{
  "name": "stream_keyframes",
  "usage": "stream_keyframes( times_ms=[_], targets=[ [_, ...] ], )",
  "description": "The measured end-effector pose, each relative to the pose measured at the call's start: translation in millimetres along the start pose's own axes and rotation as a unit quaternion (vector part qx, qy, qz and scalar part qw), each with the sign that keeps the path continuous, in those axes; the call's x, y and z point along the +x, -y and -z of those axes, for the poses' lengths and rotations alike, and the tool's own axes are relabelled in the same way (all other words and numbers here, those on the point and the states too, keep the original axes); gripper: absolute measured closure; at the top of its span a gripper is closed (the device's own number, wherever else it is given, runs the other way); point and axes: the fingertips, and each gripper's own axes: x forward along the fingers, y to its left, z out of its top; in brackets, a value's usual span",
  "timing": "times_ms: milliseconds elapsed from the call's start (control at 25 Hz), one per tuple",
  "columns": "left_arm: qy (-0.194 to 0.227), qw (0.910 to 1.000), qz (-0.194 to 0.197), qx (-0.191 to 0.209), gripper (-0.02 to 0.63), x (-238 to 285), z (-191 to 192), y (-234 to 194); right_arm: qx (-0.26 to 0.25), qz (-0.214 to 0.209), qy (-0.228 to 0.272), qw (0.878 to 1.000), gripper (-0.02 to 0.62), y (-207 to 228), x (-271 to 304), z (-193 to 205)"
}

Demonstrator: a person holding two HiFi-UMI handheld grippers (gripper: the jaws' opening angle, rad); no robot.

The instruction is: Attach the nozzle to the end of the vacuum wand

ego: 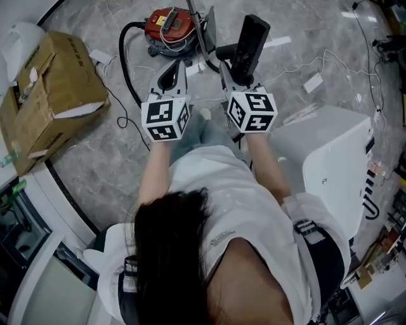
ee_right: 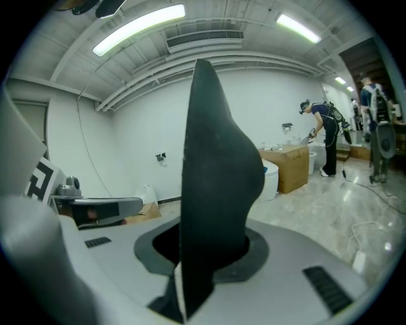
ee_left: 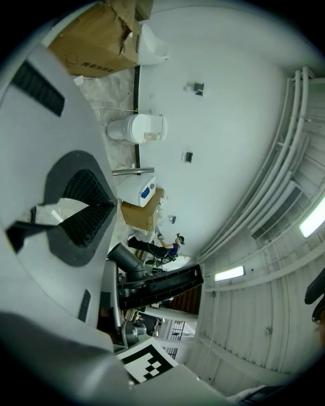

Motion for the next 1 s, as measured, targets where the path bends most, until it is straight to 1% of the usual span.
stream_keyframes(
  times_ms=[360, 520, 680, 840, 1000],
  targets=[
    [0.013, 0.9999, -0.005, 0.006, 0.604, 9, -10, 6, -0.016, -0.007, 0.010, 1.000, 0.489, 6, 1, -12],
    [0.020, 0.9997, 0.001, 0.014, 0.604, 14, -16, 9, -0.018, -0.003, 0.018, 1.000, 0.489, 12, 4, -19],
    [0.019, 0.9998, 0.000, 0.012, 0.604, 19, -16, 8, -0.025, -0.004, 0.022, 0.999, 0.489, 12, 6, -25],
    [0.016, 0.9996, 0.009, 0.021, 0.604, 29, -17, 11, -0.021, 0.005, 0.022, 1.000, 0.489, 21, 12, -26],
    [0.014, 0.9996, 0.014, 0.018, 0.604, 43, -17, 4, -0.022, 0.013, 0.024, 0.999, 0.489, 25, 21, -29]
  ],
)
